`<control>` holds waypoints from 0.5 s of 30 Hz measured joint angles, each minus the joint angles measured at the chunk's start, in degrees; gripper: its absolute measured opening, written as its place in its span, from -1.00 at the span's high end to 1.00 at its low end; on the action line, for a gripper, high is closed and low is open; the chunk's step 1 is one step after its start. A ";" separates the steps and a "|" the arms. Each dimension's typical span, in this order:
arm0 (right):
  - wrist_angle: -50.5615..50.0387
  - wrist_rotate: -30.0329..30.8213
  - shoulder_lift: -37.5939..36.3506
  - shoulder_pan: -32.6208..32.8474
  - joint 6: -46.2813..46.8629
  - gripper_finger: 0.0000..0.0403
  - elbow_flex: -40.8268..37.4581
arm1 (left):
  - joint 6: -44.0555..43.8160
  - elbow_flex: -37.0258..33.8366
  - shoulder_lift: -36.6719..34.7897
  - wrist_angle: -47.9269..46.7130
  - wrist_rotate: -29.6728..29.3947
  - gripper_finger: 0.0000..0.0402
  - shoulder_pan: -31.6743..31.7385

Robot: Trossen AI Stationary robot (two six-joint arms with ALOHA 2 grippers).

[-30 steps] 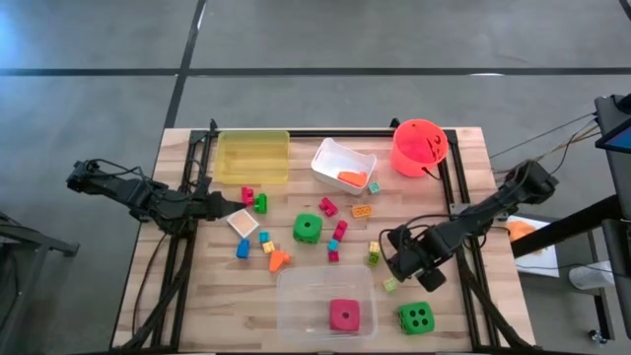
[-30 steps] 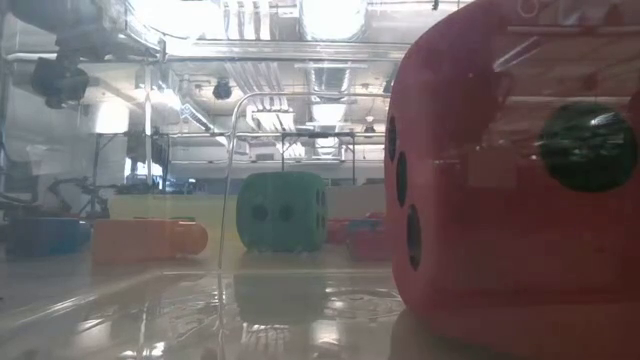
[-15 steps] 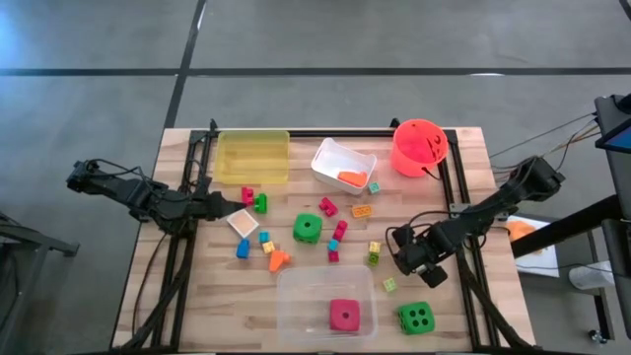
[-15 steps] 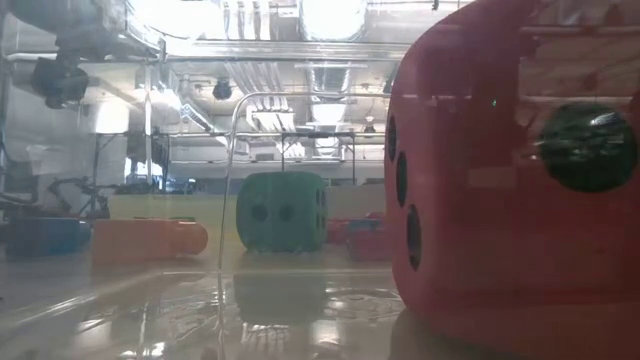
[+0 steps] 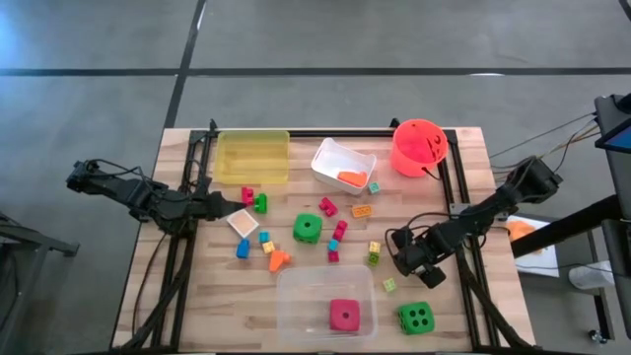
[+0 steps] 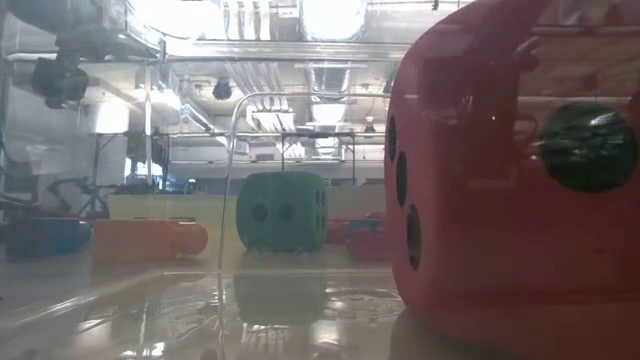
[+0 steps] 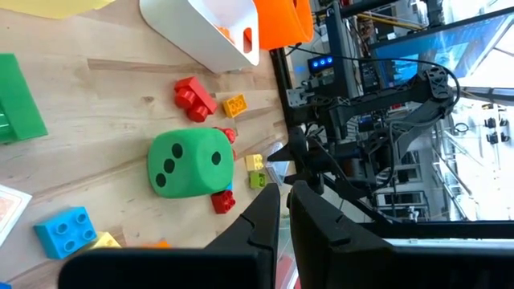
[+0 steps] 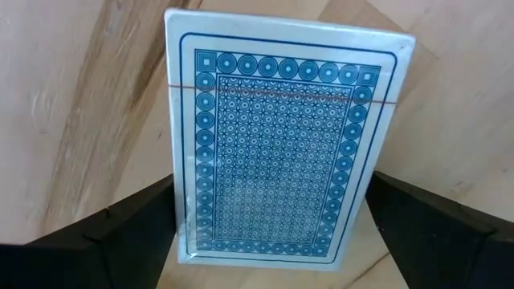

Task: Pick & Place Toys
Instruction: Put the blue deck of cards into the yellow bin

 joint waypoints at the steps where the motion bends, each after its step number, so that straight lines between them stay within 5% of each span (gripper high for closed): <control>1: -0.02 0.03 0.00 0.00 -0.01 -0.88 0.04 | 0.01 0.00 0.00 0.00 0.01 0.86 0.00; 7: 1.70 0.68 -0.03 0.02 -0.12 -0.82 0.81 | 0.00 0.00 0.00 0.00 0.00 0.86 0.00; 12: 0.65 0.80 -0.02 0.11 -1.84 -0.48 0.82 | 0.01 0.00 0.00 0.00 0.02 0.86 0.00; 15: 0.10 -0.09 -0.07 0.11 -0.26 -0.46 0.82 | 0.00 0.00 0.00 0.00 0.00 0.86 0.01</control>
